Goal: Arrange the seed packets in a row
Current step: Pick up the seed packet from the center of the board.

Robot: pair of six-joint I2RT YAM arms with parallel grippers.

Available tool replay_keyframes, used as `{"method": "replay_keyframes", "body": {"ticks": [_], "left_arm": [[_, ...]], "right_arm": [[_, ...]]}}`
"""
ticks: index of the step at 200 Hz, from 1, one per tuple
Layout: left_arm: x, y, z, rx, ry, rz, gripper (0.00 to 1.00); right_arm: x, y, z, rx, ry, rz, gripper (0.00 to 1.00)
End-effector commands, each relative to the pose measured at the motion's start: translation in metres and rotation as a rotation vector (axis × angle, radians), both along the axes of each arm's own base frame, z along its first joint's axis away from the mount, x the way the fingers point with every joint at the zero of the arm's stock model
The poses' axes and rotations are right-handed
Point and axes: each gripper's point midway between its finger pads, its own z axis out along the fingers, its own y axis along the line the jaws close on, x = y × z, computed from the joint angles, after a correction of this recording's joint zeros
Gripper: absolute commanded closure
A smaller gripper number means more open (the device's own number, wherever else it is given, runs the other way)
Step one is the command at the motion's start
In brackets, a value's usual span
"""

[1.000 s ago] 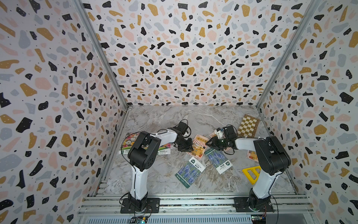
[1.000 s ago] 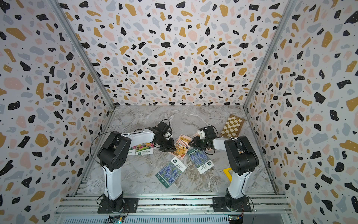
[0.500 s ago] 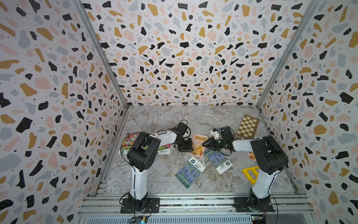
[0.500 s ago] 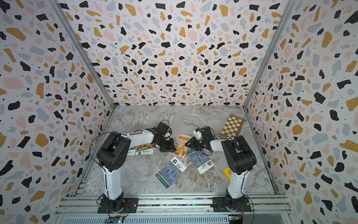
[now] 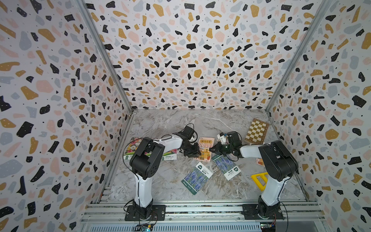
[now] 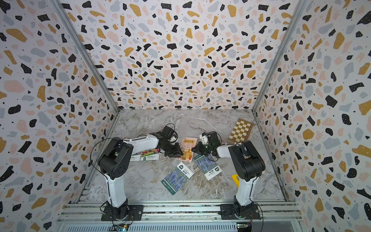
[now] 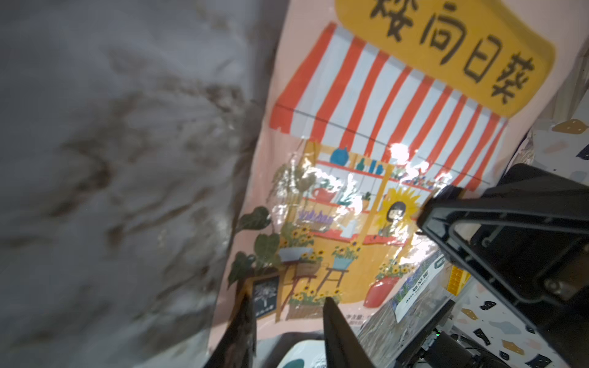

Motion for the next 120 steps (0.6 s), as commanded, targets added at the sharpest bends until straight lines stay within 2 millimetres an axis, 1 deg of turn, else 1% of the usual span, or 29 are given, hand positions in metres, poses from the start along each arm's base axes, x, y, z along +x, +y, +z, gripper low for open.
{"method": "replay_keyframes", "body": {"ticks": [1,18,34,42,51,71,83,94,111,120], "left_arm": [[0.018,0.03,0.04,0.021,-0.097,0.047,0.48],[0.028,0.059,0.072,0.026,-0.167,0.107,0.34],[0.031,0.091,0.096,0.058,-0.219,0.162,0.23],[0.029,0.108,0.108,0.081,-0.248,0.19,0.18],[0.026,0.126,0.118,0.098,-0.279,0.22,0.13],[0.016,0.163,0.139,0.142,-0.349,0.274,0.04],[0.01,0.182,0.15,0.18,-0.386,0.297,0.0],[0.005,0.198,0.158,0.22,-0.42,0.317,0.01],[-0.001,0.215,0.165,0.273,-0.468,0.336,0.01],[-0.004,0.221,0.167,0.291,-0.485,0.344,0.01]], "right_arm": [[0.016,0.0,0.041,0.02,-0.131,0.027,1.0],[0.016,0.006,0.063,0.05,-0.194,0.084,1.0],[0.012,0.015,0.08,0.076,-0.233,0.14,1.0],[0.009,0.021,0.085,0.08,-0.243,0.171,1.0],[0.006,0.028,0.087,0.068,-0.24,0.199,1.0],[-0.004,0.053,0.092,0.077,-0.233,0.271,1.0],[-0.01,0.069,0.094,0.091,-0.221,0.316,1.0],[-0.016,0.085,0.095,0.104,-0.213,0.36,1.0],[-0.025,0.109,0.094,0.119,-0.198,0.416,1.0],[-0.028,0.12,0.093,0.127,-0.185,0.442,1.0]]}}
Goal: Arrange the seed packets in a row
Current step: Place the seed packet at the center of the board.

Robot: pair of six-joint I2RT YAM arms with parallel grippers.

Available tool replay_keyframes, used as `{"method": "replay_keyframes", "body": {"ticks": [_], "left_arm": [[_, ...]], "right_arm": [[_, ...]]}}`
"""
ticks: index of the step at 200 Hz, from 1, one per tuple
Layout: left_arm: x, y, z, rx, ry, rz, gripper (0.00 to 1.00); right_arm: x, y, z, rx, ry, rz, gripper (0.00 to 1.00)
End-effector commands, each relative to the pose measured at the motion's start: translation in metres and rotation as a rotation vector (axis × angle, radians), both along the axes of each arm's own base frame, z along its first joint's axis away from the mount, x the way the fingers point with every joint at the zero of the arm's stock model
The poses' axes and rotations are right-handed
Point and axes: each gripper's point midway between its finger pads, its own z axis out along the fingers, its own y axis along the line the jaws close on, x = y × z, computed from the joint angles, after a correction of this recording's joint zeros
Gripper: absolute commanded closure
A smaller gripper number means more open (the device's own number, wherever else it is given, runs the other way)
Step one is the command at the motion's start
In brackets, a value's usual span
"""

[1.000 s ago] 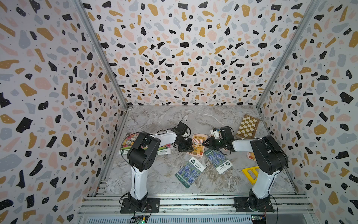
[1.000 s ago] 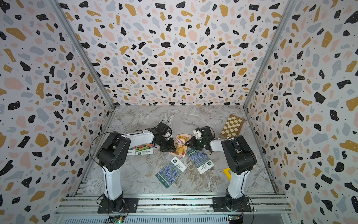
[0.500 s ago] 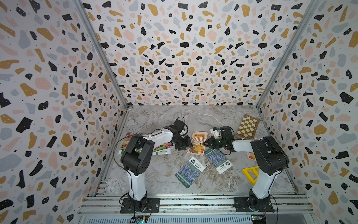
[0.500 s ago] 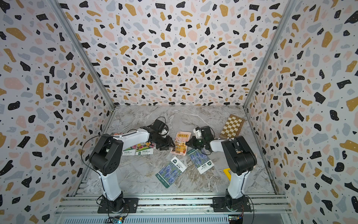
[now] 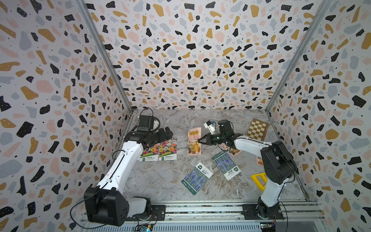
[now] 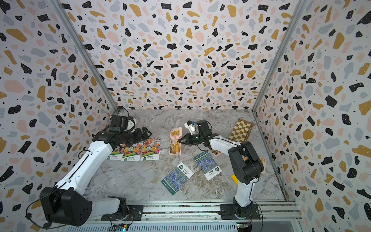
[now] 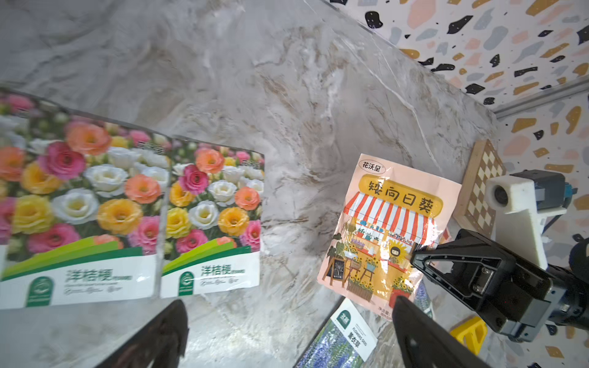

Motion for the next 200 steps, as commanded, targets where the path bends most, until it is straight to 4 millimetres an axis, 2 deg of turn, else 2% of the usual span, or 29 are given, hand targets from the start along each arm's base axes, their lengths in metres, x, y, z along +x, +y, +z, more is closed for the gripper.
{"method": "replay_keyframes", "body": {"ticks": [1,34,62,126,200], "left_arm": [[-0.015,0.024,-0.009,0.123,0.007,0.014,0.01],[-0.019,0.032,-0.011,0.155,-0.011,0.022,0.01],[-0.018,0.034,-0.016,0.171,-0.013,0.009,0.01],[-0.02,0.036,-0.021,0.18,-0.004,0.001,0.01],[-0.019,0.034,-0.024,0.167,0.008,0.002,0.01]], "right_arm": [[-0.019,0.026,-0.006,-0.004,0.05,0.101,1.0],[-0.024,0.057,-0.015,-0.008,0.102,0.159,1.0],[-0.018,0.07,-0.027,-0.008,0.171,0.151,1.0],[-0.001,0.076,-0.033,0.039,0.265,0.107,1.0],[0.011,0.073,-0.034,0.077,0.306,0.094,1.0]]}}
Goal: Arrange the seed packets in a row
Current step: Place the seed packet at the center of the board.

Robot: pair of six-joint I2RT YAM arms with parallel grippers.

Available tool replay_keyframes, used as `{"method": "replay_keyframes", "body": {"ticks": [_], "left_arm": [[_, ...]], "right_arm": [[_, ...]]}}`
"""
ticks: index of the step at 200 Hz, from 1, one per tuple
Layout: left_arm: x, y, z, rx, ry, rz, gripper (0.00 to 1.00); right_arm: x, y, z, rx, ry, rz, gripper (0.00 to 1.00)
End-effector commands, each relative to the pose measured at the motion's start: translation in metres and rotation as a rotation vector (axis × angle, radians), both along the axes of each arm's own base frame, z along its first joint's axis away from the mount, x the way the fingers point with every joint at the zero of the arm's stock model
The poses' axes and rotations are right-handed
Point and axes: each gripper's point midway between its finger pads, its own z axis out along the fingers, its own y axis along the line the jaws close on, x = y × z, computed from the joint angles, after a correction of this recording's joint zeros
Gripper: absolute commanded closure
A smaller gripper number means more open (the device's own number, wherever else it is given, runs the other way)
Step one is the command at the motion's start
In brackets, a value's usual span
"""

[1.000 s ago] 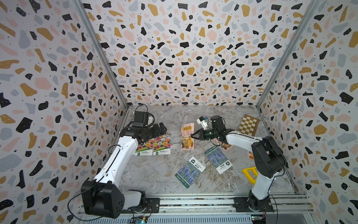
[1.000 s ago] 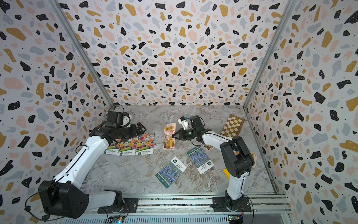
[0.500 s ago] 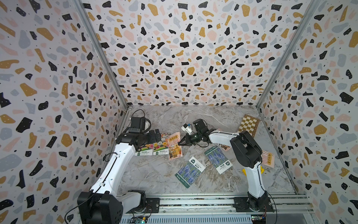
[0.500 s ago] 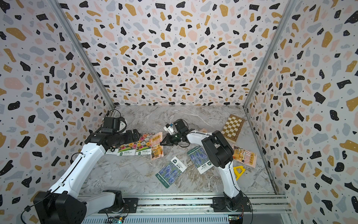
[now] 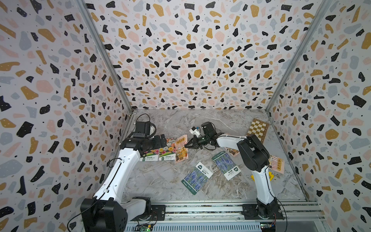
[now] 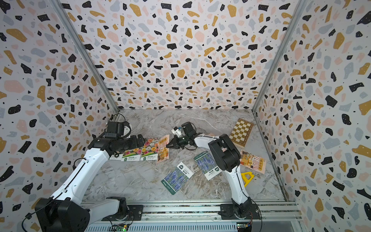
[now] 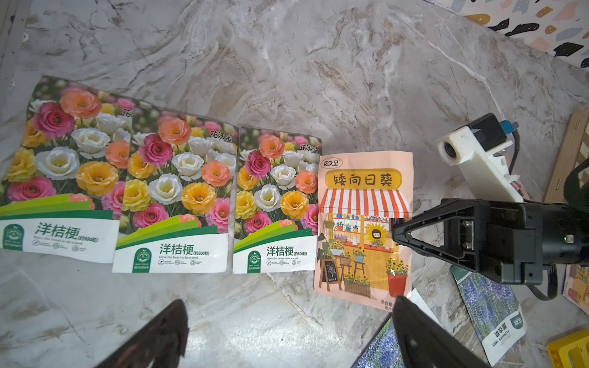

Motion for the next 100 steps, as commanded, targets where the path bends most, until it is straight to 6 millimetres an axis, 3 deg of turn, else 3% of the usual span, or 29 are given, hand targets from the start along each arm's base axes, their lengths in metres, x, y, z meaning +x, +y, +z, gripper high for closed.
{"method": "replay_keyframes", "body": {"ticks": [1,51,83,100], "left_arm": [[0.002,0.001,-0.002,0.004,-0.005,-0.001,0.01],[0.003,0.001,-0.006,0.001,0.011,0.004,0.01],[0.003,0.001,-0.008,-0.001,0.016,0.005,0.01],[0.003,0.001,-0.008,-0.002,0.018,0.005,0.01]], "right_arm": [[0.009,0.004,0.016,0.049,-0.009,0.005,1.0],[0.018,0.004,0.006,0.034,0.014,-0.012,0.98],[0.024,-0.004,-0.007,-0.014,0.026,-0.045,0.65],[0.026,-0.012,-0.016,-0.053,0.032,-0.071,0.52]]}}
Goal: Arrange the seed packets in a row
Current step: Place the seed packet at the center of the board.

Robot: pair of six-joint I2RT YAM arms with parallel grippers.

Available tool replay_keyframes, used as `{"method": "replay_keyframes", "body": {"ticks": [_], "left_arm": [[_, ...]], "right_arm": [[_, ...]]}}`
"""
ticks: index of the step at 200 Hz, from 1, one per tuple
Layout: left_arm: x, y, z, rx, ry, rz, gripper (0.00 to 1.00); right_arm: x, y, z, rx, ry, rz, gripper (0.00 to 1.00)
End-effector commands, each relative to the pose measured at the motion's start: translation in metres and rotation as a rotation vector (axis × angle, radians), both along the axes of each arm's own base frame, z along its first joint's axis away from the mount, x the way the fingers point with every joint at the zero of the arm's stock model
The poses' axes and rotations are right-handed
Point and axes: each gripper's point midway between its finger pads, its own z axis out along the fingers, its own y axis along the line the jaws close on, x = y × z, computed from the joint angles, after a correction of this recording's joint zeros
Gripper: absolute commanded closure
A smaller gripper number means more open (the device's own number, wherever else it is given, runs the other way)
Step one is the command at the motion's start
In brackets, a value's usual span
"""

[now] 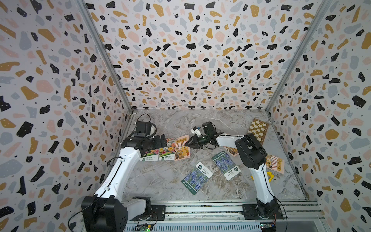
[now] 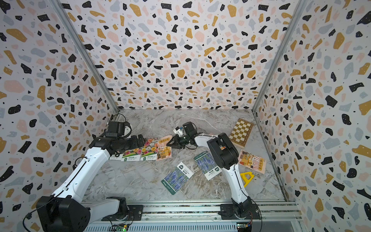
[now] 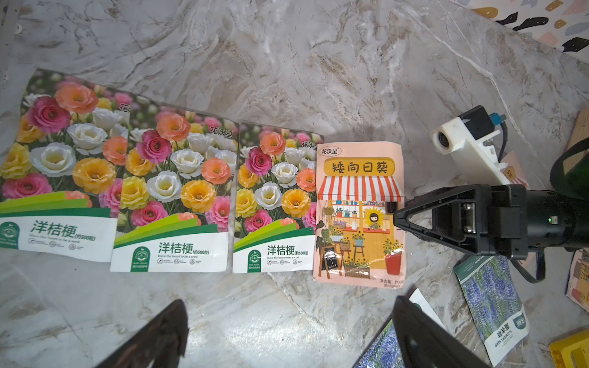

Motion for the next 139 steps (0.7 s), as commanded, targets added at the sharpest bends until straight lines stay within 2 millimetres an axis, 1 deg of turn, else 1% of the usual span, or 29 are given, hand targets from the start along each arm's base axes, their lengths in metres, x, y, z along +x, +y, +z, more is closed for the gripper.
{"method": "replay_keyframes", "body": {"ticks": [1,22,50,85,111,139], "left_arm": [[0.001,0.001,-0.003,-0.002,0.002,0.003,0.01],[0.001,0.001,-0.003,-0.002,0.002,0.003,0.01],[0.002,0.0,-0.003,-0.005,0.0,0.001,0.01],[0.001,-0.001,-0.003,-0.009,0.003,-0.001,0.01],[0.001,-0.001,-0.004,-0.013,0.006,0.0,0.01],[0.001,-0.002,-0.004,-0.019,0.007,-0.005,0.01]], "right_arm": [[0.009,-0.007,0.005,-0.031,-0.028,-0.03,0.51],[0.011,-0.015,-0.003,-0.077,-0.036,-0.052,0.38],[0.01,-0.02,-0.008,-0.137,-0.061,-0.059,0.3],[0.005,-0.02,-0.019,-0.211,-0.081,-0.056,0.31],[-0.001,-0.015,-0.022,-0.225,-0.08,-0.04,0.36],[-0.006,-0.008,-0.024,-0.276,-0.117,-0.015,0.41]]}}
